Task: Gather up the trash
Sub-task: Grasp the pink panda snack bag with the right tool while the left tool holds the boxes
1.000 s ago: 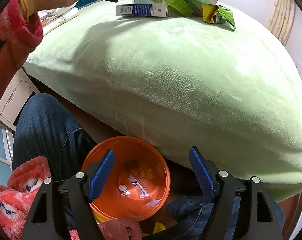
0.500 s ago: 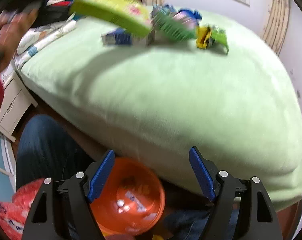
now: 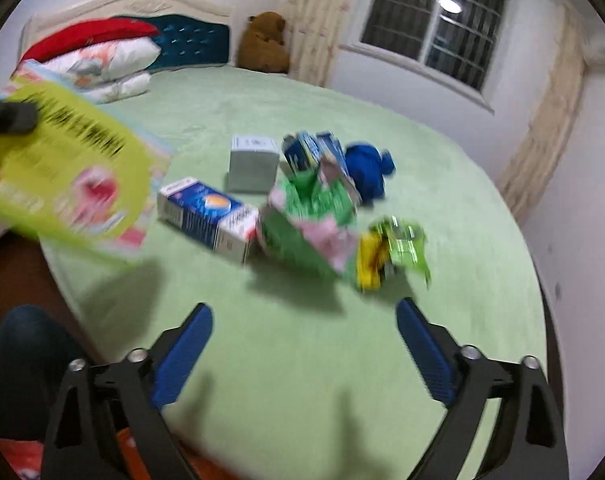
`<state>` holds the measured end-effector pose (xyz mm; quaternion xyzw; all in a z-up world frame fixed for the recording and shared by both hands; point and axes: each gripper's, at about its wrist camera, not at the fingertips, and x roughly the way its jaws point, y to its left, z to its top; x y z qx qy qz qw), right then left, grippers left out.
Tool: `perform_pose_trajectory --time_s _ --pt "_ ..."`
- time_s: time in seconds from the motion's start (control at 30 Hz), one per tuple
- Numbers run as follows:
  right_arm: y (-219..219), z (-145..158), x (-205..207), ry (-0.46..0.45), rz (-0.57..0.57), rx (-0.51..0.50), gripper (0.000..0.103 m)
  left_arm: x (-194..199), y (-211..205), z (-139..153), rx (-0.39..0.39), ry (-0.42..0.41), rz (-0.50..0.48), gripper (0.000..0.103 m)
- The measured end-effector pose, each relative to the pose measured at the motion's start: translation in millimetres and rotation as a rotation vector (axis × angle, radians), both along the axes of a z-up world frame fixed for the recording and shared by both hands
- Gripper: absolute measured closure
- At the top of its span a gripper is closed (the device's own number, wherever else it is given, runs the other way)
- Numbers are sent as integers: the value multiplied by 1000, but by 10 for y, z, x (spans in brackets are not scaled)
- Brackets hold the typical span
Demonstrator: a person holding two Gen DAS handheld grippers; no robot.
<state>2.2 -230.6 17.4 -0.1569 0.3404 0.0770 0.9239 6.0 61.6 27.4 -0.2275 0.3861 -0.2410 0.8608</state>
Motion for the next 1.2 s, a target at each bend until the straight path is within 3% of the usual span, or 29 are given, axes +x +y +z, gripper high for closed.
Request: perform_pose_trajectory --time_s 0.3,0.4,0.6,0.87,1.0,1.2 --pt "442 -197 747 -34 76 -348 6 -62 73 -165 7 44 9 74" --pt "481 -303 828 16 95 -395 39 -63 73 -180 9 49 7 74" --pt "370 -271 733 36 80 -331 52 -55 68 -183 23 42 10 74" --pt "101 64 374 42 75 -80 64 -44 37 -217 28 50 4 74" --pt "20 186 231 67 82 5 83 -42 -2 -232 35 55 -10 74" --pt "-18 308 -11 95 112 64 84 -64 -71 -244 59 57 -40 74"
